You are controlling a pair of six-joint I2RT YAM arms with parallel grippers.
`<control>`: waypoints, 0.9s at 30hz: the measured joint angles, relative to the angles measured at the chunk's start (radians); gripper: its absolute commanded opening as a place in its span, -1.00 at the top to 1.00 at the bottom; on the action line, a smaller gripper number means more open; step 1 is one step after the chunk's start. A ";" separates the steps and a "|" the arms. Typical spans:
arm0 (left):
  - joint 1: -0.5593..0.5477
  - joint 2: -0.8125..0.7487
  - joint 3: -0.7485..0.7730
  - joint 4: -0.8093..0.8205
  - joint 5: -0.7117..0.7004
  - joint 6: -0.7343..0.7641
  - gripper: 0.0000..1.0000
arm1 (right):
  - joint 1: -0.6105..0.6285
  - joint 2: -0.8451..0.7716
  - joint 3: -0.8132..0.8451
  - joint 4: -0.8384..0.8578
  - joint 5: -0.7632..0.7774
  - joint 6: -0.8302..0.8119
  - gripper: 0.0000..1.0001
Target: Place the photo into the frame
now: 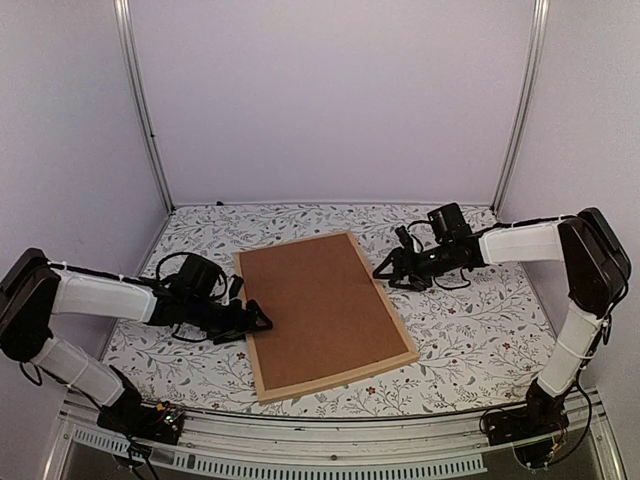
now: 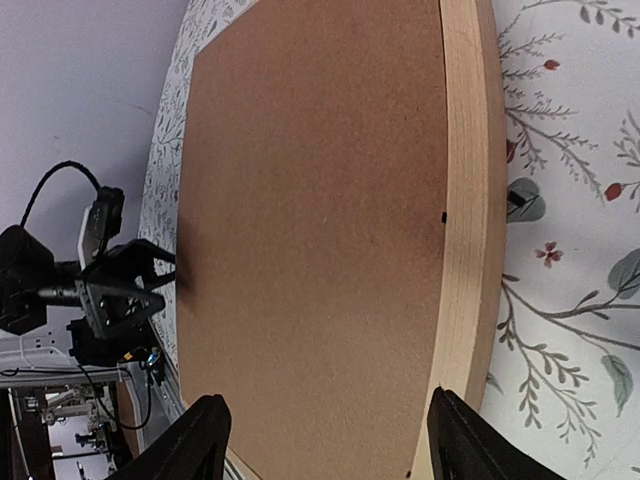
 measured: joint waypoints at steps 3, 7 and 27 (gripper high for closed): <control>-0.111 0.043 0.045 0.006 0.020 -0.027 -0.85 | -0.030 -0.002 0.033 -0.040 0.058 -0.021 -0.44; -0.168 0.067 0.143 -0.046 -0.002 -0.012 -0.91 | -0.067 -0.023 0.069 -0.117 0.166 -0.062 -0.45; 0.089 0.309 0.590 -0.213 -0.274 0.426 -0.99 | -0.076 -0.113 0.023 -0.192 0.255 -0.146 -0.46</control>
